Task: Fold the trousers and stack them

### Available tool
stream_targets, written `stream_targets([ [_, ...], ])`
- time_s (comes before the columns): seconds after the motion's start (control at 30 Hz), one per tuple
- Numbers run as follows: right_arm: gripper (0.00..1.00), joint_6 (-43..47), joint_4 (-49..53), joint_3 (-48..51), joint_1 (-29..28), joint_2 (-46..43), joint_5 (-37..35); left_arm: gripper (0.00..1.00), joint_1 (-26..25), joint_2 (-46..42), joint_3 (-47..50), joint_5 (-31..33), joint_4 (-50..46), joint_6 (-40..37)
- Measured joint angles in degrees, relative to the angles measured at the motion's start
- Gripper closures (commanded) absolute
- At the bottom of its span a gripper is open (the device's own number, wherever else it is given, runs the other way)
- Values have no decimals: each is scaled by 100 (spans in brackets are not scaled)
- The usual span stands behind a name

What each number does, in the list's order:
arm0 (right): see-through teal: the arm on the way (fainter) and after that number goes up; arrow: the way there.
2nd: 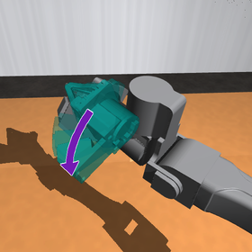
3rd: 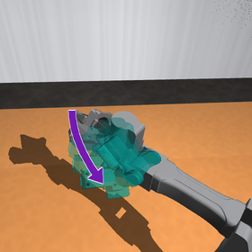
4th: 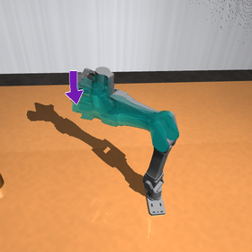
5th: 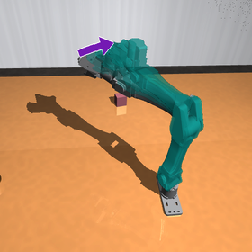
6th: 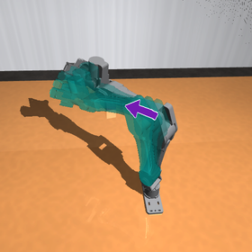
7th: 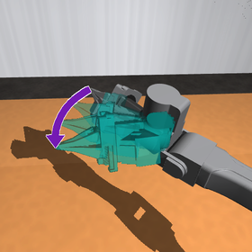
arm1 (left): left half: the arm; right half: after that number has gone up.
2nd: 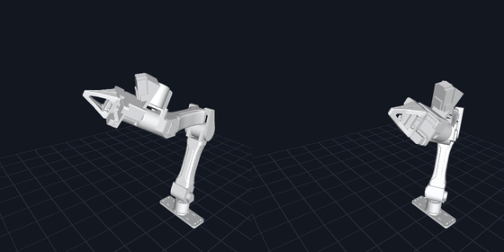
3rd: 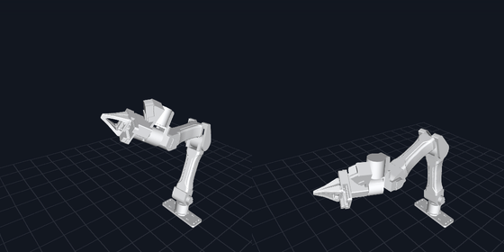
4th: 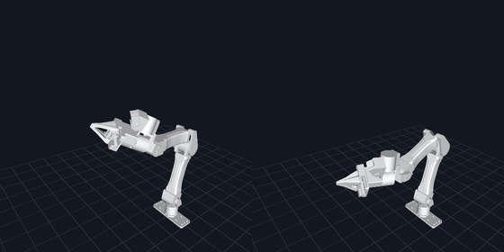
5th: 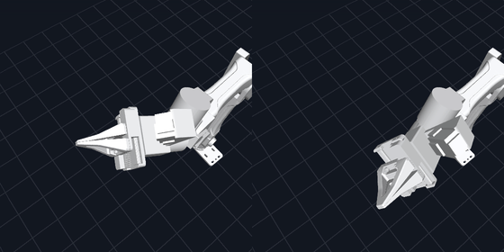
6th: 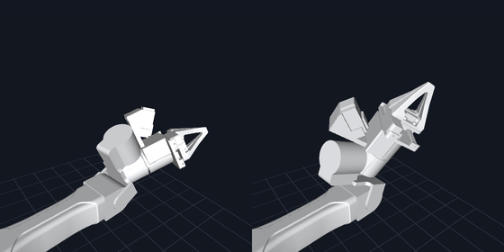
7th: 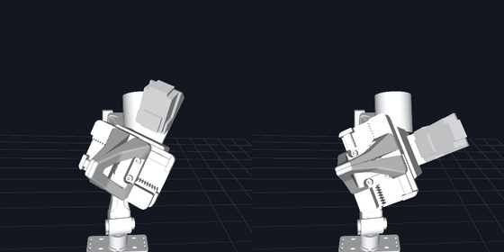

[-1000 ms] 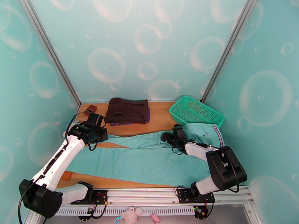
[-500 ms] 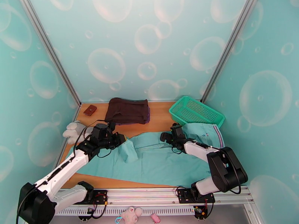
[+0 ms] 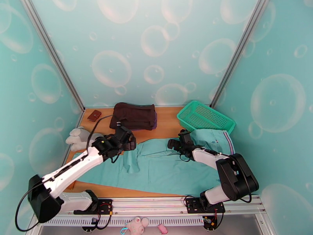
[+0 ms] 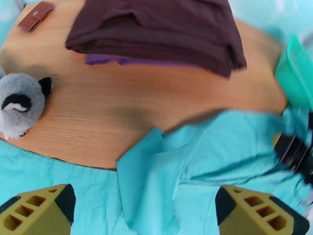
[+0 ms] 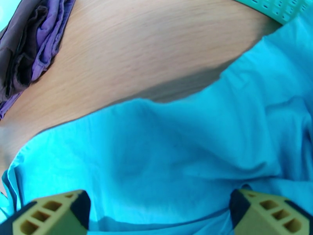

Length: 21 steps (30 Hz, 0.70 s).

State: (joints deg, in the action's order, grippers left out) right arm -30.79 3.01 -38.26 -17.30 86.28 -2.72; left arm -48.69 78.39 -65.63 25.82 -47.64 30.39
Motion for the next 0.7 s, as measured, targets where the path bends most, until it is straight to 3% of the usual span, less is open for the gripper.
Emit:
stream_targets([
  [0.17,2,0,-2,2,48,0,63,3,-1696,380,249,546,-214,-1508],
  [0.3,2,-7,-26,61,223,-2,195,10,-2566,503,260,870,-302,-2750],
  [0.53,2,-7,-133,166,391,-57,428,15,-3104,645,1414,1069,-195,-4863],
  [0.7,2,-9,-151,197,393,-111,466,14,-3405,638,1814,1377,358,-5884],
])
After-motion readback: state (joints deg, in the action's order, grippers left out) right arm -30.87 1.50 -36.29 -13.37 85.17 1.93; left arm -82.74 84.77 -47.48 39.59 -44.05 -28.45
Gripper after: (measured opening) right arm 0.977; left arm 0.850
